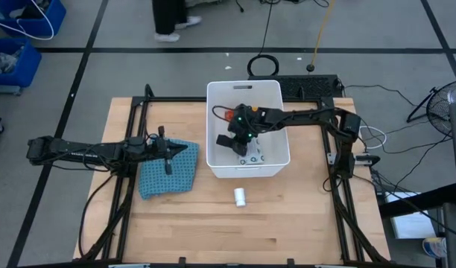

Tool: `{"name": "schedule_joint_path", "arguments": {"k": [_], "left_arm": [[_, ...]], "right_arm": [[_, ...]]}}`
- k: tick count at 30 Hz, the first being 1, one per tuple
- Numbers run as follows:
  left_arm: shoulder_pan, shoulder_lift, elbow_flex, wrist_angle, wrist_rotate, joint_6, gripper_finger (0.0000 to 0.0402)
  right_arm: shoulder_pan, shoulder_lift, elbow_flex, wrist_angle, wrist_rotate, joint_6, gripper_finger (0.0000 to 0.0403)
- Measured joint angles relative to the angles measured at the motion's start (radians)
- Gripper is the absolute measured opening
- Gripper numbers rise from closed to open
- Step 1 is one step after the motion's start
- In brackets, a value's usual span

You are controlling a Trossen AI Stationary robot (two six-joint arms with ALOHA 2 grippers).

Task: Pick & place medical supplies in basket/bin
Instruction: Put the black bandage into the white bin

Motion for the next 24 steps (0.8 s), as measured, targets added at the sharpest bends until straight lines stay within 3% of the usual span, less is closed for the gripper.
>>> {"name": "schedule_joint_path", "arguments": {"k": [14,24], "left_arm": [[0.0,0.0,0.0,0.0,0.0,0.0,0.001],[0.0,0.0,0.0,0.0,0.0,0.0,0.001]], "right_arm": [[0.006,0.0,-0.027,0.063,0.001,0.002,0.0081],[0.006,0.0,-0.027,0.066,0.0,-0.045,0.0179]]}}
